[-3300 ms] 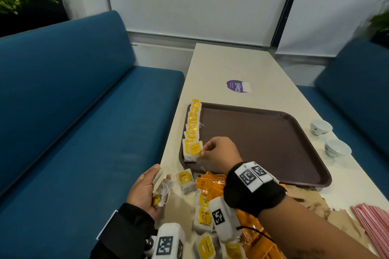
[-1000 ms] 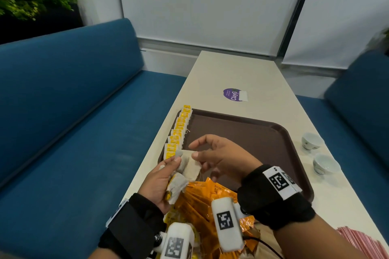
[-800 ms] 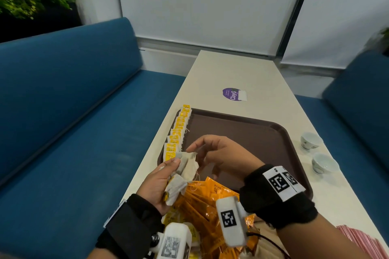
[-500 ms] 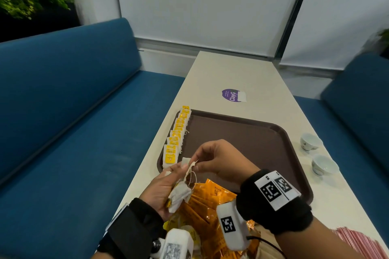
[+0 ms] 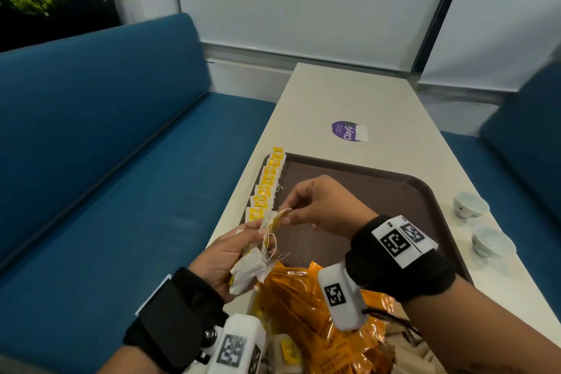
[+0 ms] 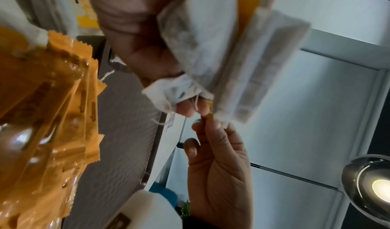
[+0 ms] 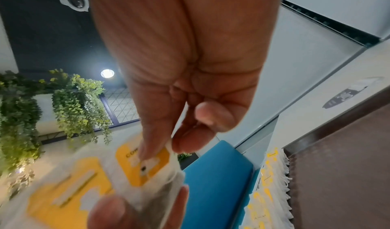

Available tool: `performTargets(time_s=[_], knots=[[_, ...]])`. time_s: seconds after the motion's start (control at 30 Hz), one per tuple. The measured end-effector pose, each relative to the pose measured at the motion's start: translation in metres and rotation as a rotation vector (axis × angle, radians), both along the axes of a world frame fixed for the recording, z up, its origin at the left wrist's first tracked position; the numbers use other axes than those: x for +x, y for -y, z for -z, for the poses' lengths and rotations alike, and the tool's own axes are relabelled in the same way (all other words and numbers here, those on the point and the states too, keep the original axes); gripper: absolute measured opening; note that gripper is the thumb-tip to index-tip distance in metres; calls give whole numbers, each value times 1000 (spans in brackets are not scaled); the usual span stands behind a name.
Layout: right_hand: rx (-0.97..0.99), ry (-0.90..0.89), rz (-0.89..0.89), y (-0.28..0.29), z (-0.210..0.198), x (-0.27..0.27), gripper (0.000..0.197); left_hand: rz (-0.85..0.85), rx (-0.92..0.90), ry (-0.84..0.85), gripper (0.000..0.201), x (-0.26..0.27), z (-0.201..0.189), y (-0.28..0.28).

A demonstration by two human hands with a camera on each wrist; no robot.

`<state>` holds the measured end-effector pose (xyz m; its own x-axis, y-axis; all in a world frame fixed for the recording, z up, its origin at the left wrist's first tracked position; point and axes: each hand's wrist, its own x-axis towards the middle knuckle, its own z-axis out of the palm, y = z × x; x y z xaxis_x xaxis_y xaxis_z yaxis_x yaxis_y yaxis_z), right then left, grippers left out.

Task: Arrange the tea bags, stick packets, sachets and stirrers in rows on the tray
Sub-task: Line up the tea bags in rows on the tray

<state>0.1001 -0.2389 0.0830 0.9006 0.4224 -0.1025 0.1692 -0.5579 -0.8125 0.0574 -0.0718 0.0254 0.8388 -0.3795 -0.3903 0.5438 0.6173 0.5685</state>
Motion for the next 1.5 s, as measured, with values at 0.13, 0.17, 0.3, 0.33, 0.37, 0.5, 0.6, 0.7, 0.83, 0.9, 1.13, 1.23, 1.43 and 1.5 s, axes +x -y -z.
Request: performTargets(time_s=[0.13,0.17,0.3,0.33,0.37,0.5,0.6,0.7,0.83,0.9,1.13,1.23,1.43,1.5], knots=[[106,-48,119,2,0,22,8,-24,19,-26,31,8,4,-7],[128,-64,174,4,0,31,10,-27,24,-35,30,10,5,-8],[66,-78,376,13,15,80,19,-36,54,-70,35,17,10,-12],[20,-50,421,15,22,94,21,-30,52,-70,36,19,10,-11],[-25,-22,464,17,29,107,24,-27,50,-72,34,21,9,-10],[-191,-32,572,29,60,160,29,-48,59,-79,25,32,8,-3],[-311,-39,558,28,74,190,21,-52,61,-71,34,37,11,-5],[-408,-20,542,21,84,211,25,-40,61,-65,38,36,14,-9],[-528,-10,509,13,90,227,29,-37,90,-78,48,38,22,-18],[-571,-16,493,10,92,231,31,-43,96,-83,51,39,25,-22],[-396,-91,552,9,102,243,33,-18,170,-79,49,34,28,-25],[-240,-78,654,9,102,241,38,-5,175,-83,48,31,29,-25],[6,-39,664,10,72,205,36,-58,150,-35,45,30,26,-18],[82,-88,510,3,52,176,20,-90,167,-19,42,30,25,-14]])
